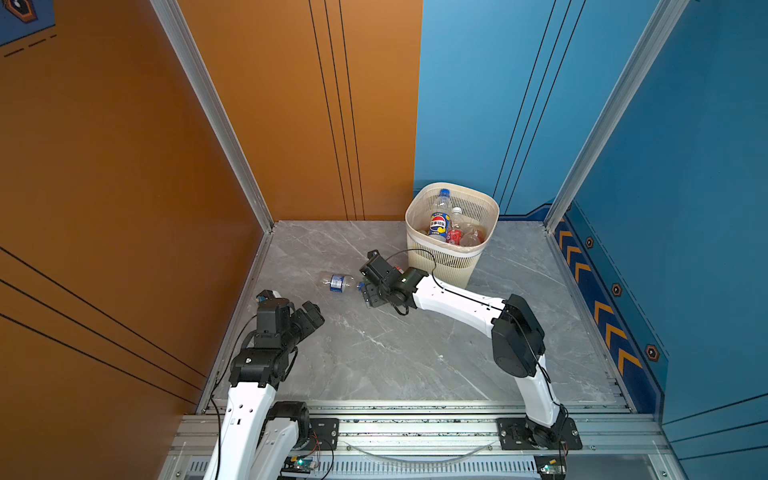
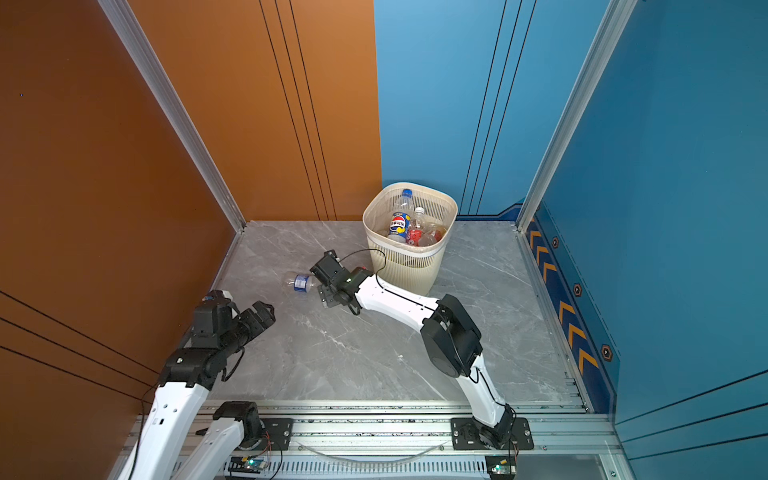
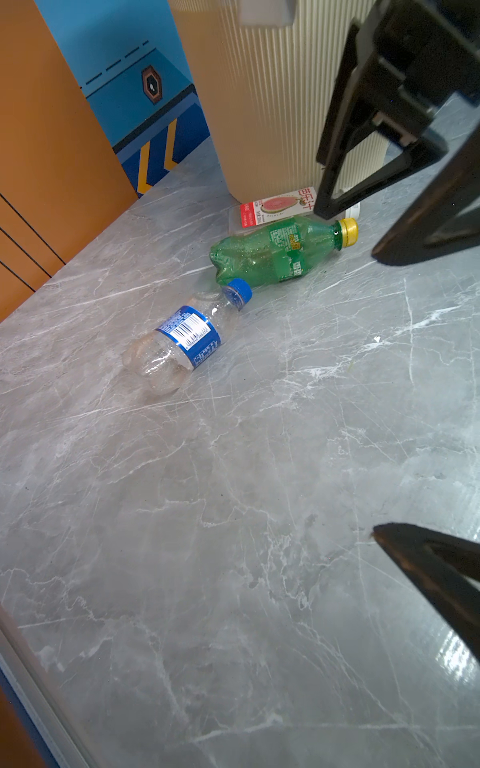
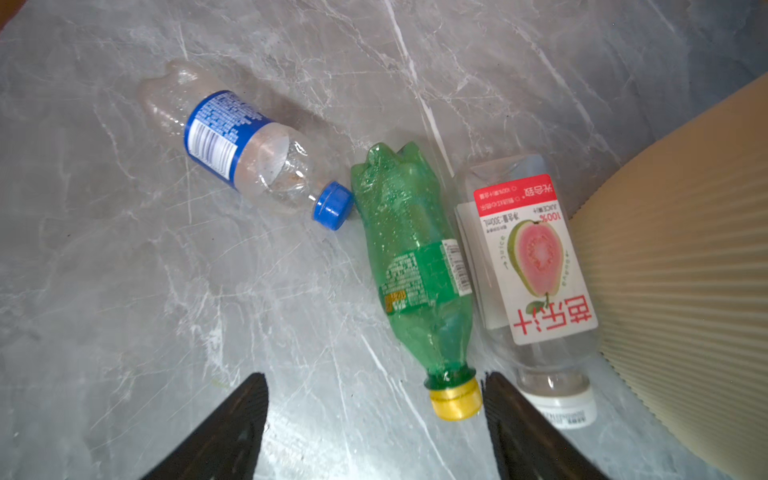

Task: Put the plastic bottles in the bin
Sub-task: 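Reach the right gripper to the green soda bottle and close around it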

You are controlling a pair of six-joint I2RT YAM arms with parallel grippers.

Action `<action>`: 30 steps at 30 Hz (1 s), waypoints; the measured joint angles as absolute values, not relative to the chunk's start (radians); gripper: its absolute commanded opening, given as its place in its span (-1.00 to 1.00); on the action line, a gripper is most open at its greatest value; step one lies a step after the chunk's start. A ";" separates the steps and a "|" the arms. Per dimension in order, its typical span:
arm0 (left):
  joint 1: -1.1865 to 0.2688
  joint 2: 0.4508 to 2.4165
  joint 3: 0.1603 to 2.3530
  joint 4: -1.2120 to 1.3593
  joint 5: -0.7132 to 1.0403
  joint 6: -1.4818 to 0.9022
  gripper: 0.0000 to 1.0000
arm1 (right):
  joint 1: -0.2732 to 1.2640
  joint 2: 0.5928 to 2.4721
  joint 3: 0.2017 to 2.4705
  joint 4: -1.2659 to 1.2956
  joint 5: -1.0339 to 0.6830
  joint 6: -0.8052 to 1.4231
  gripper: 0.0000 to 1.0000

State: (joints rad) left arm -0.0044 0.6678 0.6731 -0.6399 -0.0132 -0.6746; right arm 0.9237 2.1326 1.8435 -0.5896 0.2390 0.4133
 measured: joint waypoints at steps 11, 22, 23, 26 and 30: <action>0.007 0.664 0.669 -0.644 0.005 -0.679 0.95 | 0.886 2.297 1.995 -0.617 0.231 0.369 0.64; 0.014 0.664 0.669 -0.646 0.011 -0.679 0.95 | 0.858 2.421 2.075 -0.628 0.210 0.363 0.63; 0.014 0.664 0.669 -0.646 0.011 -0.679 0.95 | 0.857 2.426 2.075 -0.630 0.210 0.363 0.63; 0.014 0.665 0.669 -0.648 0.012 -0.679 0.95 | 0.854 2.437 2.075 -0.630 0.209 0.361 0.50; 0.014 0.671 0.669 -0.648 0.012 -0.679 0.95 | 0.854 2.438 2.085 -0.629 0.200 0.360 0.30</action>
State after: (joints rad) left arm 0.0143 0.6712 0.6693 -0.6476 0.0120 -0.6792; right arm 0.8543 2.4382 2.0850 -0.6292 0.2005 0.3603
